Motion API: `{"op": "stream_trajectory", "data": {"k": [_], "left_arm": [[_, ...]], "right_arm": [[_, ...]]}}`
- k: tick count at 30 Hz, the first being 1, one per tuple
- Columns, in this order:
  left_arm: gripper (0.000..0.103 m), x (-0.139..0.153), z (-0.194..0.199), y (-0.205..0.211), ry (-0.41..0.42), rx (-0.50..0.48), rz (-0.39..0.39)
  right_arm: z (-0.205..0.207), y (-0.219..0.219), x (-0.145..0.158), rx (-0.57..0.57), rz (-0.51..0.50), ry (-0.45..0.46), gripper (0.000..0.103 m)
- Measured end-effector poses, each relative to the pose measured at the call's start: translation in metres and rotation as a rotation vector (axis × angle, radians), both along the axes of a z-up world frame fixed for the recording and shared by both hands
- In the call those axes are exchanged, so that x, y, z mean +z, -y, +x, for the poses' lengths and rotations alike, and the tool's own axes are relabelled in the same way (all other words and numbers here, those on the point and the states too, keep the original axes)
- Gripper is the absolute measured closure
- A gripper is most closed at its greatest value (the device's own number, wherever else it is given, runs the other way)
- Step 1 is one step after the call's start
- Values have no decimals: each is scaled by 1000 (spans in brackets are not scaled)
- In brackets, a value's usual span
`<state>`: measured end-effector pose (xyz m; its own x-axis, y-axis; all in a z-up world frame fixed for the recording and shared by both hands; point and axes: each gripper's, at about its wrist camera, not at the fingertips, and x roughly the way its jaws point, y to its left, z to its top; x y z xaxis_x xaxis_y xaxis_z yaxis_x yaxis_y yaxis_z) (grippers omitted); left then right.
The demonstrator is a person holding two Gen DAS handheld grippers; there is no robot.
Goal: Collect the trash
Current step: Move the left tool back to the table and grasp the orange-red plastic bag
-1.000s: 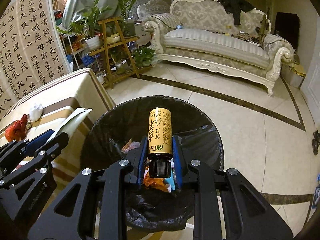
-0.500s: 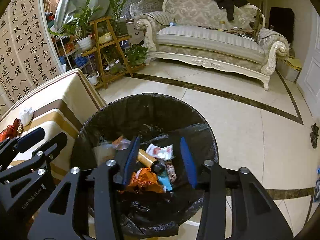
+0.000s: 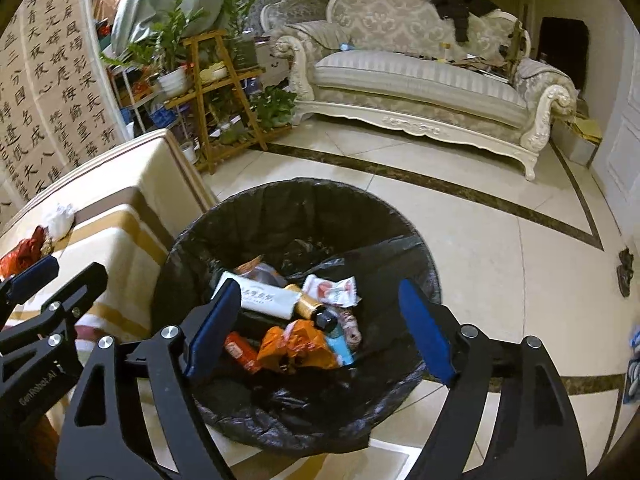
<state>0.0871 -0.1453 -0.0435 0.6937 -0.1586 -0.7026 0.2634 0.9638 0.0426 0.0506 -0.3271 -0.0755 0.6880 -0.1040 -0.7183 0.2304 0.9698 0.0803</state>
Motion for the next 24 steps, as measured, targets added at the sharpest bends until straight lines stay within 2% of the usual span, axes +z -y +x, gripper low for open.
{"op": "stream_trajectory", "data": {"k": [12, 24], "left_arm": [[27, 9, -12, -90, 29, 186, 8], [27, 6, -11, -183, 20, 393, -4]], "right_arm": [[8, -74, 12, 151, -6, 4, 22], [23, -159, 25, 320, -28, 19, 22]]}}
